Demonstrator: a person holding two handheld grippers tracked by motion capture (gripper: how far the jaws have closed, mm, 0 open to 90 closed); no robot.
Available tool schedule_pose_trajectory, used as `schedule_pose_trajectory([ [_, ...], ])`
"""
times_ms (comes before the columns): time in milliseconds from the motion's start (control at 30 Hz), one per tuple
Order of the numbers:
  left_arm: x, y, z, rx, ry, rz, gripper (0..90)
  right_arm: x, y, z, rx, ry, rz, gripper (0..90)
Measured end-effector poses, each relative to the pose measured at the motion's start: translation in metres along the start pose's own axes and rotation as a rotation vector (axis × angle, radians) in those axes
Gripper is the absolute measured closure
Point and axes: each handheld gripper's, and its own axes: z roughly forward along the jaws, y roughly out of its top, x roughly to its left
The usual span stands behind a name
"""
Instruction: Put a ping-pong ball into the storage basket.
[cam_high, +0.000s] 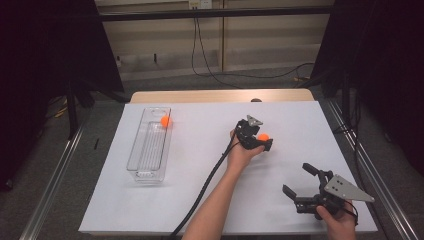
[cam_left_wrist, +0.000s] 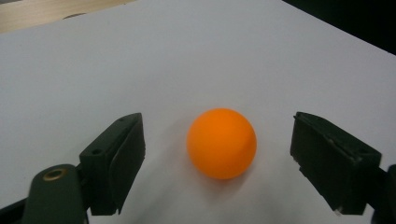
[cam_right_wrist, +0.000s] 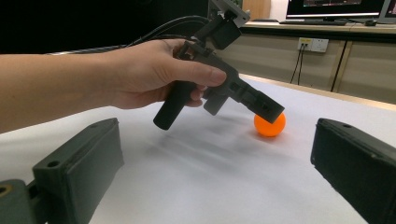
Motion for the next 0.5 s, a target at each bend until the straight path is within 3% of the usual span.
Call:
schedule_pose_trajectory([
  [500, -0.001, -0.001, 0.015, 0.078, 0.017, -0.002, 38.7, -0.001, 0.0, -0.001, -0.002, 0.001, 0.004, 2.2],
])
